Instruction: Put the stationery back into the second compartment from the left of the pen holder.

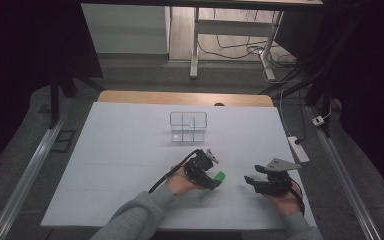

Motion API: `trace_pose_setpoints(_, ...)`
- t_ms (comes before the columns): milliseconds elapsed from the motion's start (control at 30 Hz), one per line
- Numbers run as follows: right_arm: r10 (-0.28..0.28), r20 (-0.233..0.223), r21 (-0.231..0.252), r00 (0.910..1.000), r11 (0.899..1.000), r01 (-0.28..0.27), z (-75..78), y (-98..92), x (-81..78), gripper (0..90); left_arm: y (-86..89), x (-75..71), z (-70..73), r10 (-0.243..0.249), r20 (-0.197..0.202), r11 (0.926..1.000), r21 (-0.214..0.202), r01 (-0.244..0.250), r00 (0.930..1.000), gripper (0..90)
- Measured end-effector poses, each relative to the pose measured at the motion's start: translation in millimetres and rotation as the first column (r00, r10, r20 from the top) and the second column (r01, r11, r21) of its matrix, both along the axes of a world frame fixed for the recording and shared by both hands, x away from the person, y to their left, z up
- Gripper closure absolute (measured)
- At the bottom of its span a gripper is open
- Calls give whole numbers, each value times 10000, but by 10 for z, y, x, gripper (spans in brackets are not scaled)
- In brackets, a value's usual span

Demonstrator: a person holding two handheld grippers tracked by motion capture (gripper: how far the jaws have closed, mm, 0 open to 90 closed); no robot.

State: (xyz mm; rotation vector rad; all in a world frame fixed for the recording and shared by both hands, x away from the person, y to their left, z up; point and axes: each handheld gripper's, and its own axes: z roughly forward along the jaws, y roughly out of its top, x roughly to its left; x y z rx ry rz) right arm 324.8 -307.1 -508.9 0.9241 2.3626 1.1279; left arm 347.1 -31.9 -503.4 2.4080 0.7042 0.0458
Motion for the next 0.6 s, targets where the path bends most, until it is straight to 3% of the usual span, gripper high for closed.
trace_pose_setpoints(600, -18, 3, -70, 10000, 10000, 18, -1, 1, 0, 377, -173, 46, -136, 4, 23, 9997, 234, -5, 10000, 342)
